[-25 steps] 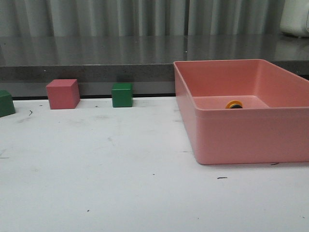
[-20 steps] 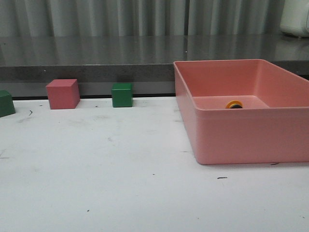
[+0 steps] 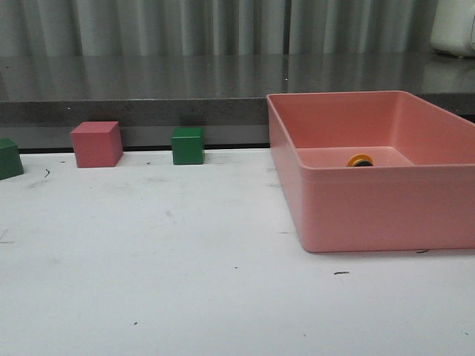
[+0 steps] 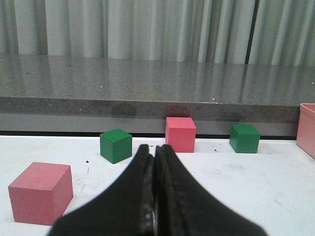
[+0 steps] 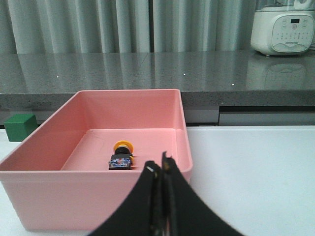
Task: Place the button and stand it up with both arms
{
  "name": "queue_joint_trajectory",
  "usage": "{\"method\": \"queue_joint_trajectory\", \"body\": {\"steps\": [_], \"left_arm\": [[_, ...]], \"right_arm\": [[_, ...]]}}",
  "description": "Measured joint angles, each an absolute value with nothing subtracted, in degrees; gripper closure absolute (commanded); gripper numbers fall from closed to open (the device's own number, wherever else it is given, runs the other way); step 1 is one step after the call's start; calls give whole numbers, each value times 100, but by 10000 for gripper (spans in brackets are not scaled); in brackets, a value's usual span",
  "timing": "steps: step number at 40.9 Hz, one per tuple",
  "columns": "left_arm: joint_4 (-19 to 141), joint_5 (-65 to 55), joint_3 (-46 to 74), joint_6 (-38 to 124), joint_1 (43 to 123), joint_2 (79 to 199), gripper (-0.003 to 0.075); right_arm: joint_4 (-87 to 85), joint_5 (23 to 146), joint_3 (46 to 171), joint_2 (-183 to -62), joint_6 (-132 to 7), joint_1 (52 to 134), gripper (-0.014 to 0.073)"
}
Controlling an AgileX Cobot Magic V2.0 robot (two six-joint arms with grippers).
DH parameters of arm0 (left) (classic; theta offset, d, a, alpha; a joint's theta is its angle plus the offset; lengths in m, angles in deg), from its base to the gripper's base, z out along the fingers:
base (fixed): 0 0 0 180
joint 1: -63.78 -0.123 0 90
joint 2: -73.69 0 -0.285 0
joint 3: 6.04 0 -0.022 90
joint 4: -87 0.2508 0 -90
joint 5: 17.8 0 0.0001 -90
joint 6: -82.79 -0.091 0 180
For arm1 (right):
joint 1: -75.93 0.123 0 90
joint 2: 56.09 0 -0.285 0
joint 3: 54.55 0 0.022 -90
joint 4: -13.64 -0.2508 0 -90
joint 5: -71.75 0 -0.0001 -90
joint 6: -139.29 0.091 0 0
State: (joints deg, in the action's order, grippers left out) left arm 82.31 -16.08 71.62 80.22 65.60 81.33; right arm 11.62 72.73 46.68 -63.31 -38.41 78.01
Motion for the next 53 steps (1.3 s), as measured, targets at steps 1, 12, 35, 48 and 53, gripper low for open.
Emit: {"method": "queue_joint_trajectory", "body": {"steps": [1,12,35,48,53], "left_arm": [[8231,-1608,7162,8022,6560,8133,740],[8220,-1730,7162,8022,6560,8133,740],[8114,269,4192,8022,6560,8883,740],[8114,1171,3362,8022,6560,10219,740],[8114,1421,3362,8022,6560,10510,740]], "right_arm": [[1162,7273,4668,-6331,-3841,7801,662],[1162,7175,4668,-6331,-3841,7801,662],[1395,9184,7508,-6838,-3837,7801,662],[1395,10238,8284,-8185,-3837,7801,662],[1395,10371,8284,-8582,-3837,7801,662]]}}
